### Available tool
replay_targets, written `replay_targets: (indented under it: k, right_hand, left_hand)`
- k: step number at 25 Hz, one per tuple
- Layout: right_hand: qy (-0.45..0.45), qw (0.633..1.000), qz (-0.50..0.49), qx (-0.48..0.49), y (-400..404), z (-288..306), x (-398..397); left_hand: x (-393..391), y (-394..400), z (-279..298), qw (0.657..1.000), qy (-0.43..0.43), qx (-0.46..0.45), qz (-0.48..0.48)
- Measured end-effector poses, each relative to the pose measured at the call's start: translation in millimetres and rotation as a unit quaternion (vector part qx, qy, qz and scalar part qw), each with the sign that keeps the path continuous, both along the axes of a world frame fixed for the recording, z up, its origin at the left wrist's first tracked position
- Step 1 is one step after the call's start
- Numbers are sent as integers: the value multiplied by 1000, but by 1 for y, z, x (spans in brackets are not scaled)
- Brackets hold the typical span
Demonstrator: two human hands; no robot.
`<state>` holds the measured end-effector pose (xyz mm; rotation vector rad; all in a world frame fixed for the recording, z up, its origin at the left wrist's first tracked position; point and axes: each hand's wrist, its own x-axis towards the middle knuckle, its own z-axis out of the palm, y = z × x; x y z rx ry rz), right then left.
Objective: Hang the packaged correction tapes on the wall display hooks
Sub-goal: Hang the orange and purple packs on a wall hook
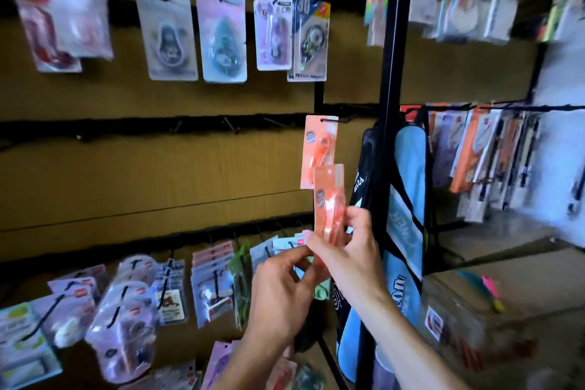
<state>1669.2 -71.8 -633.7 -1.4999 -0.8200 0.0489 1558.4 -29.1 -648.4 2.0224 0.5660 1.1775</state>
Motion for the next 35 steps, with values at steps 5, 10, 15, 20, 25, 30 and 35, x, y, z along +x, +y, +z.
replay_targets:
  k: [5,10,15,20,25,30,35]
  right_hand:
    - [-62,991,-108,45,14,34,19]
    - [-183,958,-210,-74,33,80,60]
    - [-191,949,-227,-106,40,84,67]
    - [-193,944,-241,-117,38,73,63]
    - [-192,945,-245,-102,39,77,69]
    - [-216,932,-257,-136,48,75,67]
    - [-206,937,-233,-157,78,79,76]
  left_hand:
    - [13,6,9,999,1,-41,12]
    - [9,21,-2,996,26,-80,-3]
    - [1,31,-11,992,17,-126,-5]
    - [5,34,-24,987,10,-160,-21]
    - [3,39,-35,985,18,-166,-33]
    - [0,44,-43,983,21,-183,-29]
    - [-5,52,-46,983,22,-182,-25]
